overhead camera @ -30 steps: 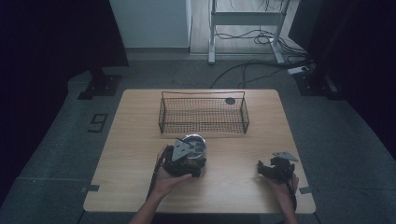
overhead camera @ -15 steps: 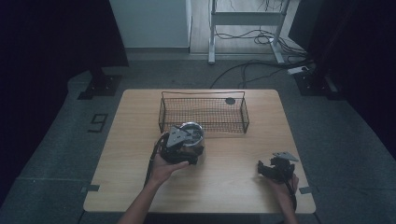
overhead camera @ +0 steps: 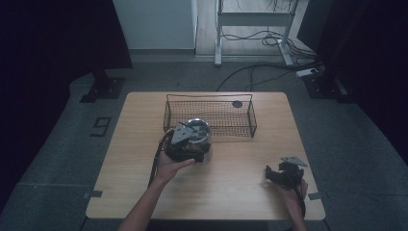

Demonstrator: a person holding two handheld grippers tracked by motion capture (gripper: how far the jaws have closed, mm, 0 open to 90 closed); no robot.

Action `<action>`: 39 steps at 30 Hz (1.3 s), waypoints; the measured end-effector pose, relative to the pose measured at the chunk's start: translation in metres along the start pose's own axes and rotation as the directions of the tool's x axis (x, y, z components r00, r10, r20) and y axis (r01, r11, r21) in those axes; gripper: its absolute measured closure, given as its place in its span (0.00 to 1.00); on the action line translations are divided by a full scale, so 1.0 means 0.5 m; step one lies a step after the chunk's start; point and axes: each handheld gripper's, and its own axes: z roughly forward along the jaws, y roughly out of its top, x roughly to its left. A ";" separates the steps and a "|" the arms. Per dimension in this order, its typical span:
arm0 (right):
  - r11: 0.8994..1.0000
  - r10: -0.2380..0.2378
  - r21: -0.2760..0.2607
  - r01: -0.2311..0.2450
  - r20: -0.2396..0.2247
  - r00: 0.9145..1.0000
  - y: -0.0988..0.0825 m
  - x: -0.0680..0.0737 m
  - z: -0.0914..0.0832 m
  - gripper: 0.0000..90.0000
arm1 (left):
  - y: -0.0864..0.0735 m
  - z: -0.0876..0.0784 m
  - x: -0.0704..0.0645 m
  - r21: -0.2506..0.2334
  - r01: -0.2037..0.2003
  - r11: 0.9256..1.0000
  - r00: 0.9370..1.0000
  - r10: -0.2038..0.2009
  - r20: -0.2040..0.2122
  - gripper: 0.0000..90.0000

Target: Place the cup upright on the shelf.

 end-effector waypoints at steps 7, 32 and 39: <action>1.000 0.004 0.001 -0.004 0.000 1.000 0.000 0.001 0.000 0.15 | 0.023 0.005 0.008 -0.001 -0.005 1.000 1.000 0.005 0.015 0.04; 1.000 0.002 0.000 -0.002 0.001 1.000 0.000 0.000 0.000 0.15 | 0.081 0.011 0.024 -0.003 -0.032 0.999 0.999 0.032 0.015 0.04; 1.000 0.001 0.000 -0.001 0.001 1.000 0.000 0.000 0.000 0.15 | 0.098 0.011 0.034 -0.020 -0.015 1.000 1.000 0.016 0.021 0.04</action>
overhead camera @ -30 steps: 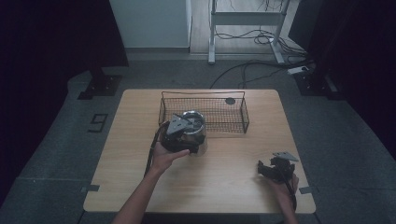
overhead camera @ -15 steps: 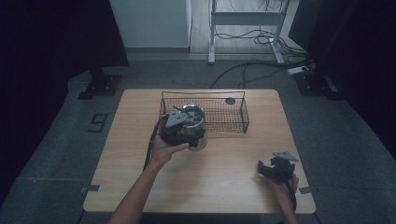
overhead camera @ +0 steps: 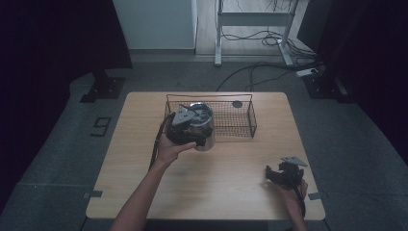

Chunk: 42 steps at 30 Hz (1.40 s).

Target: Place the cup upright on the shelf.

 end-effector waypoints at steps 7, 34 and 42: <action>1.000 -0.001 -0.002 0.001 -0.001 1.000 0.000 0.000 0.000 0.15 | 0.013 0.008 0.012 0.001 0.000 1.000 1.000 0.000 -0.014 0.04; 1.000 0.001 -0.002 -0.001 -0.001 1.000 0.000 0.000 0.000 0.15 | 0.070 0.029 0.059 -0.010 0.016 1.000 1.000 -0.016 -0.020 0.04; 1.000 0.000 -0.002 0.000 -0.001 1.000 0.000 0.000 0.000 0.15 | 0.080 0.047 0.072 -0.009 0.027 1.000 0.999 -0.027 -0.033 0.04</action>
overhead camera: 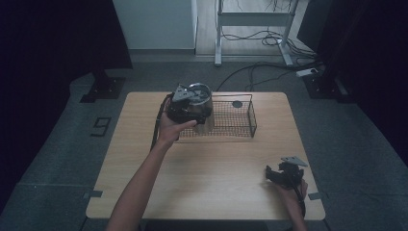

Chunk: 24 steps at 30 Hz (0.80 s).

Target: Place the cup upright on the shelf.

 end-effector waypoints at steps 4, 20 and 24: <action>1.000 -0.001 -0.001 0.001 0.001 1.000 0.000 0.000 0.000 0.15 | 0.006 0.009 0.009 0.009 0.001 1.000 1.000 -0.001 -0.008 0.04; 1.000 0.000 0.001 0.000 0.001 1.000 0.000 0.000 0.000 0.15 | 0.000 0.036 0.057 0.018 0.042 0.999 0.998 -0.041 -0.048 0.04; 1.000 0.001 0.001 -0.001 0.001 1.000 0.000 0.000 0.000 0.15 | 0.002 0.040 0.073 0.025 0.046 0.999 0.996 -0.044 -0.073 0.04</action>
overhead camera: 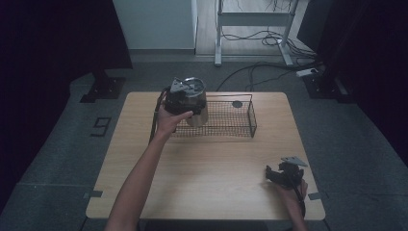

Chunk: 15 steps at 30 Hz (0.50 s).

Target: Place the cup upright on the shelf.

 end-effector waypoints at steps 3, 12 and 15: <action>1.000 0.000 0.000 0.000 0.000 1.000 0.000 0.000 0.000 0.15 | 0.002 0.002 0.005 -0.004 0.002 1.000 1.000 -0.002 -0.010 0.04; 1.000 -0.001 0.000 0.001 0.000 1.000 0.000 0.000 0.000 0.15 | -0.001 0.019 0.038 -0.007 0.026 1.000 0.999 -0.026 -0.042 0.04; 1.000 -0.001 0.000 0.001 0.000 1.000 0.000 0.000 0.000 0.15 | -0.004 0.022 0.045 0.002 0.034 0.999 0.998 -0.034 -0.046 0.04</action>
